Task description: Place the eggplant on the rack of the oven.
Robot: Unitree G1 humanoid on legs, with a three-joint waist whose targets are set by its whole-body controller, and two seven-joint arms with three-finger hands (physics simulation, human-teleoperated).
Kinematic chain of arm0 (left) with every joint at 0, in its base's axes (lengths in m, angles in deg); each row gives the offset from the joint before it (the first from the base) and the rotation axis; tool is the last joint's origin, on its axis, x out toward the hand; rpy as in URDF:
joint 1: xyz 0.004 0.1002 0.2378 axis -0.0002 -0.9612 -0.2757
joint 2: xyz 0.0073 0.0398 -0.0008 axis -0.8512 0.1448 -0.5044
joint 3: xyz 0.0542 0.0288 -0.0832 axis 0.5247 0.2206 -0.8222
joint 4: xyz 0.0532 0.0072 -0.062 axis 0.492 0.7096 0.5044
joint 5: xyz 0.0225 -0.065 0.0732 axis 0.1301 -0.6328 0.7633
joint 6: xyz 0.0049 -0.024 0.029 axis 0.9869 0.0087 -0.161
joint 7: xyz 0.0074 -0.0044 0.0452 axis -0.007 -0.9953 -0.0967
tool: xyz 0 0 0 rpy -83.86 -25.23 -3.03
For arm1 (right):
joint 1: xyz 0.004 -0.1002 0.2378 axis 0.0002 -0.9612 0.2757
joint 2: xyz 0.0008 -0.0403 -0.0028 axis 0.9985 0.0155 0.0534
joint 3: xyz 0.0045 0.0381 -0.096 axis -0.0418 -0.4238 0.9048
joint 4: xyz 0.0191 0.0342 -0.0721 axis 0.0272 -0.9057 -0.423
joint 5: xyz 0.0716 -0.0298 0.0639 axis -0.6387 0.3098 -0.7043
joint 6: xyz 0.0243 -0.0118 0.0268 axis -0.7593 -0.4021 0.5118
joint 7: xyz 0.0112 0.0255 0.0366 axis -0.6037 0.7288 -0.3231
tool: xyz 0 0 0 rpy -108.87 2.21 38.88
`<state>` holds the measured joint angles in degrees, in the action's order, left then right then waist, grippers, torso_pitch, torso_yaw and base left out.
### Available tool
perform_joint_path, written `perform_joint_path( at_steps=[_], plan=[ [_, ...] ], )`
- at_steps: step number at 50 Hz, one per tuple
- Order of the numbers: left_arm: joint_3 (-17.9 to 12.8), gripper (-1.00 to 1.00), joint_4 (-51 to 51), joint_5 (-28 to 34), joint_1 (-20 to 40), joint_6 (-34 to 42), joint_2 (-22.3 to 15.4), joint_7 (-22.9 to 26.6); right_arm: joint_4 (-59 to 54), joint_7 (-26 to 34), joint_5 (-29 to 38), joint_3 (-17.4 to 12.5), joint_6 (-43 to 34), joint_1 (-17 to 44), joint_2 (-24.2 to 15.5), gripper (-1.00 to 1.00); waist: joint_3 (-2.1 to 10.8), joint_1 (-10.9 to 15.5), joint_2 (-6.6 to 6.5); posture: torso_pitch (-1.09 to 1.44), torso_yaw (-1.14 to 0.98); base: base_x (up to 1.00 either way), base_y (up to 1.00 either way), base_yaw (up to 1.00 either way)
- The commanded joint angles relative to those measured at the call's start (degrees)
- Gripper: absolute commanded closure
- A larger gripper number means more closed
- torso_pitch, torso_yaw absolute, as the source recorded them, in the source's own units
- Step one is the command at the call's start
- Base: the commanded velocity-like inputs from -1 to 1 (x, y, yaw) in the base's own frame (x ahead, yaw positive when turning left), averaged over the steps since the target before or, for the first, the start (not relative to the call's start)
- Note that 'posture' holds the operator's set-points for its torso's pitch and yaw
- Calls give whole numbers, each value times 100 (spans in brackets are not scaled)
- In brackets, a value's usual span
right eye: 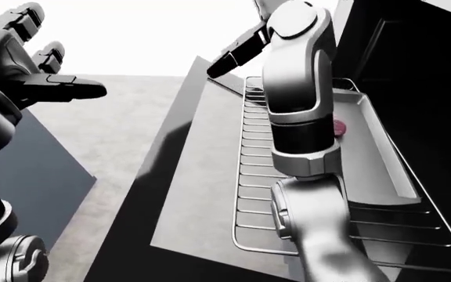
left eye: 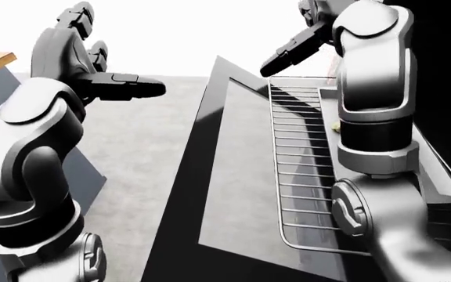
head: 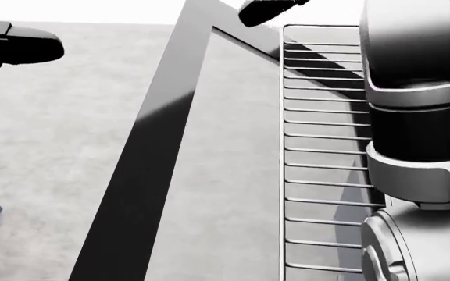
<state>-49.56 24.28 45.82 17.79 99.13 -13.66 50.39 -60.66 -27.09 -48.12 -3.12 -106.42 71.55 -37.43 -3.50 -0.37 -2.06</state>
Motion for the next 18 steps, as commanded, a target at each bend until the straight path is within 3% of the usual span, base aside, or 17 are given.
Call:
perform_joint_path(
  at_steps=[1, 9, 18],
  plan=[
    [-34, -100, 0, 191, 274, -310, -88, 16, 242, -355, -230, -41, 39, 259, -19, -100, 161, -6, -14, 0, 0, 0, 0, 0],
    [-2, -100, 218, 469, 772, -882, 46, -154, 444, -1295, -931, -63, 541, 351, -151, -100, 139, -10, 18, 0, 0, 0, 0, 0],
    [199, -100, 418, 713, 1161, -1335, 106, -207, 643, -1699, -997, 12, 1145, 232, -344, -100, 121, -5, 56, 0, 0, 0, 0, 0]
  ],
)
